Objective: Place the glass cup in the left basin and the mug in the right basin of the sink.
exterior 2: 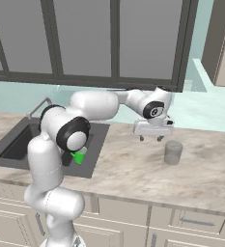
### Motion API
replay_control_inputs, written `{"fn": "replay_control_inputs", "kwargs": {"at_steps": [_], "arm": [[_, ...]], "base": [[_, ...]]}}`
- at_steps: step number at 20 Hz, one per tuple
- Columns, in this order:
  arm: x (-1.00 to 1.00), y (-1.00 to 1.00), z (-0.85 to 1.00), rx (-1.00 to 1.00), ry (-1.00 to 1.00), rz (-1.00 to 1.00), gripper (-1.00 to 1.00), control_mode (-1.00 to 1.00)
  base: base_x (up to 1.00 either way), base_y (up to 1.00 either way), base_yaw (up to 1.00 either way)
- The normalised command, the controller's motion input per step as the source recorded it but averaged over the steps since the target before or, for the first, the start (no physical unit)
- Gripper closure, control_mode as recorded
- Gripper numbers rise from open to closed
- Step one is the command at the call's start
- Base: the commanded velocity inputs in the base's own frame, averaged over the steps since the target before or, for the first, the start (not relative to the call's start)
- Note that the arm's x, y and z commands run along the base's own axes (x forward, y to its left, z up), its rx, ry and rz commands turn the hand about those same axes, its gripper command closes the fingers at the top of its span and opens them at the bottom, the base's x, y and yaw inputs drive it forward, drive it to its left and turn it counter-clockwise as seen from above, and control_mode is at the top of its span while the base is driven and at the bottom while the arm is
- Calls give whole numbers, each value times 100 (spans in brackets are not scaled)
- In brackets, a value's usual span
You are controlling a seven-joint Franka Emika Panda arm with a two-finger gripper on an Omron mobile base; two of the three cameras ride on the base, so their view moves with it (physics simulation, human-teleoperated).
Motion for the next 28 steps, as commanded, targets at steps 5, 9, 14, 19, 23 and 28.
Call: {"fn": "replay_control_inputs", "kwargs": {"at_steps": [5,9,14,19,23,28], "arm": [[16,-20,-6,0,0,0,-100,-100],[18,-22,-7,0,-3,0,-100,-100],[17,-26,-5,0,-2,0,-100,-100],[11,-20,-13,0,-2,0,-100,-100],[17,-16,-14,0,-2,0,-100,-100],[18,-11,-17,0,-1,0,-100,-100]], "base": [[0,0,0],[0,0,0],[0,0,0],[0,0,0],[0,0,0],[0,0,0]]}}
